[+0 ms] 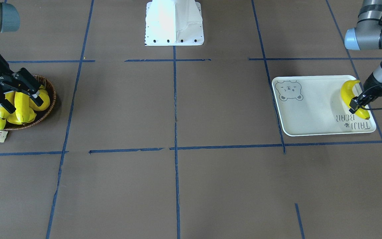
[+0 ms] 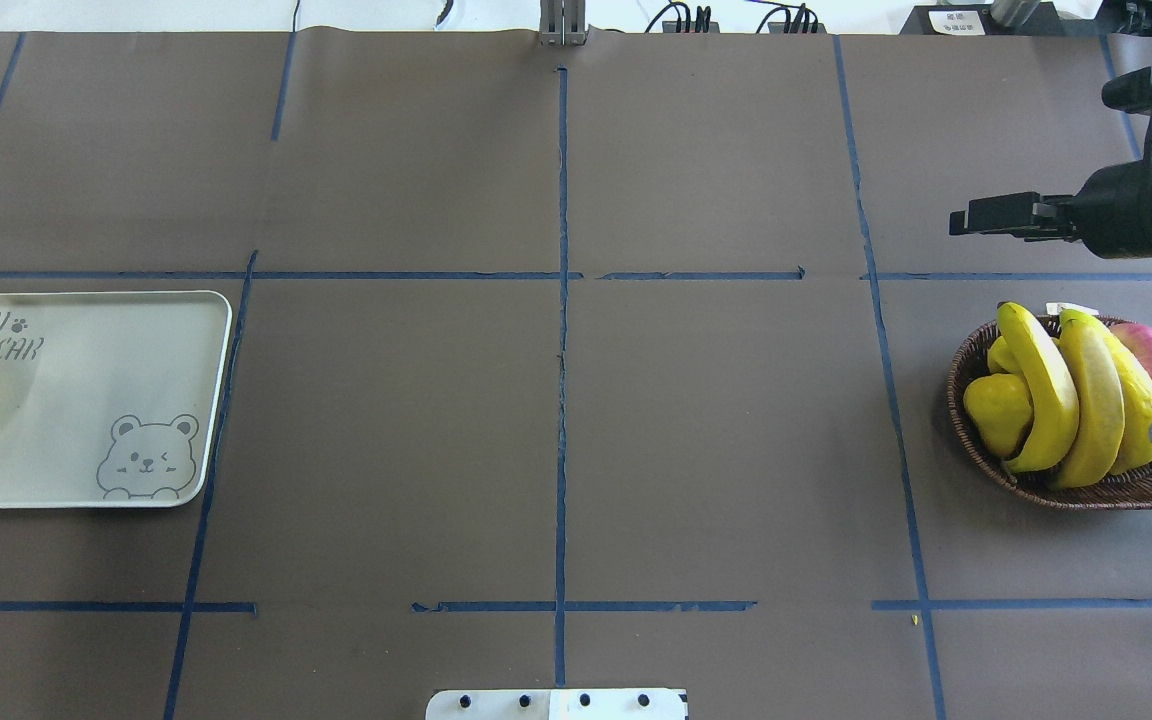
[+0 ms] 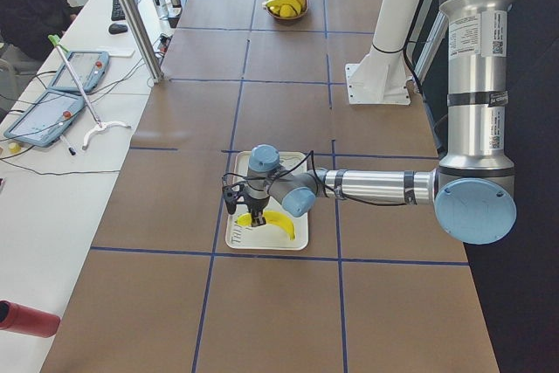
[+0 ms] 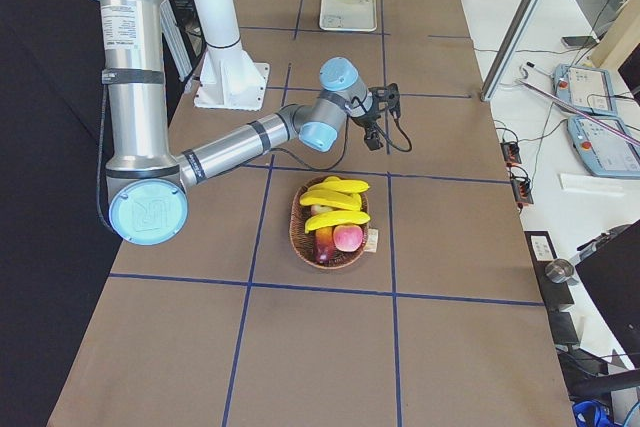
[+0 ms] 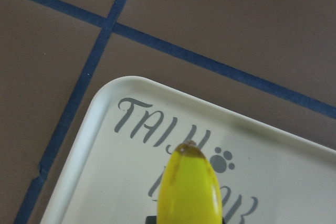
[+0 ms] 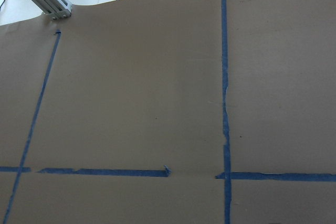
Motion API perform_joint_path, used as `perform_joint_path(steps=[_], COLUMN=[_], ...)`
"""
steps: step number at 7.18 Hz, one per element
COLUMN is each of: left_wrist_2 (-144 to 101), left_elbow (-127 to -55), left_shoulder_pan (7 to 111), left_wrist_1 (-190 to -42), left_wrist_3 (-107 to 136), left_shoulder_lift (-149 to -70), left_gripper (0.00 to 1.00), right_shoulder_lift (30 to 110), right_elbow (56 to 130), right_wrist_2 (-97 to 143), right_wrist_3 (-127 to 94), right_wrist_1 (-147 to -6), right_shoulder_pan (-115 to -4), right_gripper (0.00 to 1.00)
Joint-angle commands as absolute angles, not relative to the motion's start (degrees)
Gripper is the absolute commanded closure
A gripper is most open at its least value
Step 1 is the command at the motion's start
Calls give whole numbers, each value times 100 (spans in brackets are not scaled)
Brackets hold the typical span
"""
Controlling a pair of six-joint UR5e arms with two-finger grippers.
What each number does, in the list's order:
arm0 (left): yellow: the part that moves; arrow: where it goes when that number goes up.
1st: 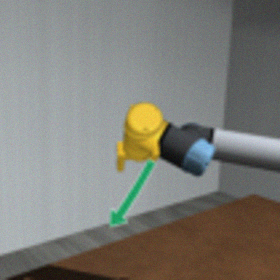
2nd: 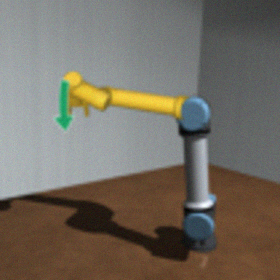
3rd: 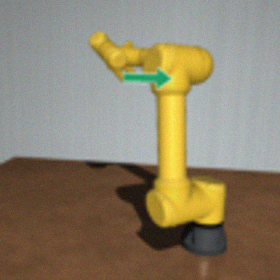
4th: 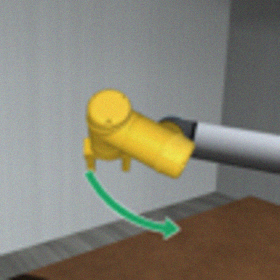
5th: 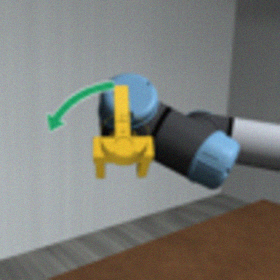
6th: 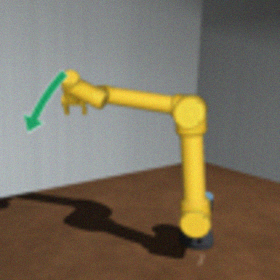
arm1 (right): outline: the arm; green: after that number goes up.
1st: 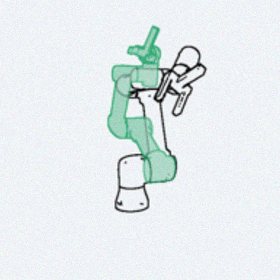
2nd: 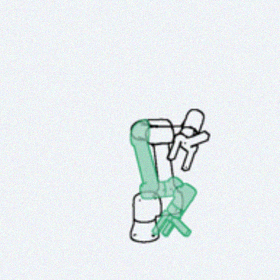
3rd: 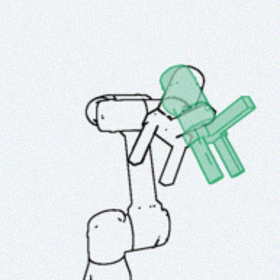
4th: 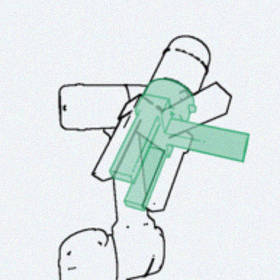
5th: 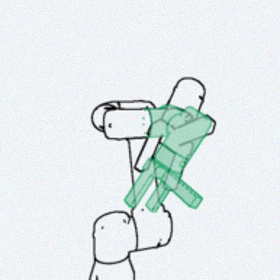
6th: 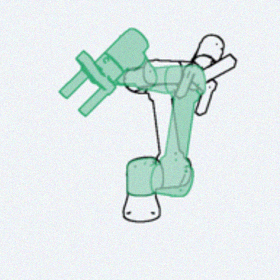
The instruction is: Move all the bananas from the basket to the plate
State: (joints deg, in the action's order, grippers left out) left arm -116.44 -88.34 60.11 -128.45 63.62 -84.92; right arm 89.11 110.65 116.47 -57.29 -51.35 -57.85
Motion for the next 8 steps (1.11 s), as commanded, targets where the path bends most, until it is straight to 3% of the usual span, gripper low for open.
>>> perform_joint_path(steps=[1, 2, 8], left_wrist_2=[-11496, -11505, -12515], left_elbow=[-8763, -8789, -9648], left_shoulder_pan=[6012, 6012, 6636], left_wrist_1=[-12920, -12929, -12780], left_wrist_3=[6319, 6337, 6302], left_shoulder_lift=[-8481, -8516, -8587], left_gripper=[22, 1, 1], right_shoulder_lift=[9053, 9053, 9736], right_elbow=[11065, 11065, 11074], right_wrist_2=[11863, 11987, 12366], right_wrist_3=[-5440, -5440, -4142], right_wrist_1=[-5150, -5150, -5317], right_shoulder_pan=[-6019, -6108, -6565], right_gripper=[0, 0, 0])
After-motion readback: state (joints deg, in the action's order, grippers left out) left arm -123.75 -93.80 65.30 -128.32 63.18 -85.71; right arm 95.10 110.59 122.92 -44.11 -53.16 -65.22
